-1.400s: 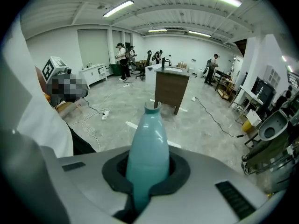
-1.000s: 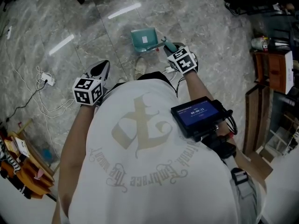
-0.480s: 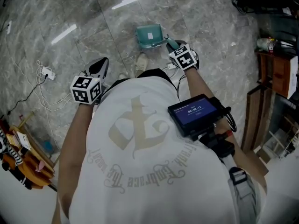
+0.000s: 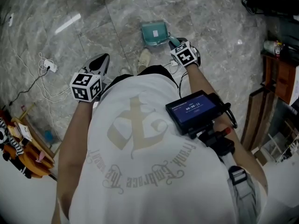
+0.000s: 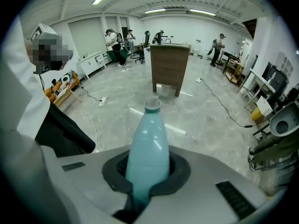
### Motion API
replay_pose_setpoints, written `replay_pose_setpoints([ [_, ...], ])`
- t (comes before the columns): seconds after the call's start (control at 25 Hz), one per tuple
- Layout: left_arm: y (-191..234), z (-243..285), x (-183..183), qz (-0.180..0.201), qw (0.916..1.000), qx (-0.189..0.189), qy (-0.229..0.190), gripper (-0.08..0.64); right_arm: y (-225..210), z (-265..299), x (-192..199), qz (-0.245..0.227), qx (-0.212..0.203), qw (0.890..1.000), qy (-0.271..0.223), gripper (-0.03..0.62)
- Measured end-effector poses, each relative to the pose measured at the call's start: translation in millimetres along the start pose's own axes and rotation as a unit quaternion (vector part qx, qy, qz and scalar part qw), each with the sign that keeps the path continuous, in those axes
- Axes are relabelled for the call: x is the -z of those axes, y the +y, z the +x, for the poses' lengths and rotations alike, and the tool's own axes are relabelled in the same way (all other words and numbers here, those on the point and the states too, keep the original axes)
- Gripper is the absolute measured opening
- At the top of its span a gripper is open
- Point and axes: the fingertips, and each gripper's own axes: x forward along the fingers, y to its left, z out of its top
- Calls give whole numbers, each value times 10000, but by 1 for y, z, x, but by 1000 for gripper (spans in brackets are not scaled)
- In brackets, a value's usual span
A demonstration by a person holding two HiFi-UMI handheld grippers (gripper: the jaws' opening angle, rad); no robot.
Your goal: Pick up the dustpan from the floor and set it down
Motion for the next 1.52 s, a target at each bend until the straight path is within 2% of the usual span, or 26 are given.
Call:
replay_pose_setpoints([
  [0.4, -9, -10, 5, -10, 9999, -128, 66, 12, 8, 9, 16, -632, -152, 9977, 176, 26],
  [0.56, -1, 9, -4, -66, 9997, -147, 156, 12, 0, 26, 25, -682, -281, 9970, 244, 28],
  [0.72, -13, 29, -19, -75, 9996, -127, 244, 12, -15, 22, 42, -647, -410, 9968, 209, 28],
  [0.84, -14, 55, -30, -86, 9993, -87, 360, 12, -27, 31, 55, -654, -567, 9956, 369, 28],
  [1.0, -18, 64, -34, -7, 9993, -35, 374, 11, -17, 37, 72, -659, -632, 9942, 565, 28],
  [1.24, -17, 67, -39, 69, 9993, -41, 360, 12, -6, 42, 67, -532, -596, 9961, 384, 31],
  [1.32, -17, 68, -39, 95, 9993, -14, 369, 12, -5, 44, 65, -454, -577, 9967, 357, 52],
  [1.36, -17, 69, -39, 119, 9992, 7, 374, 12, -6, 45, 65, -389, -567, 9970, 351, 124],
  [1.4, -17, 70, -40, 149, 9992, 32, 378, 12, -7, 46, 65, -316, -552, 9974, 348, 161],
  [1.52, -17, 74, -45, 235, 9990, 101, 376, 12, -13, 46, 68, -193, -480, 9979, 379, 169],
])
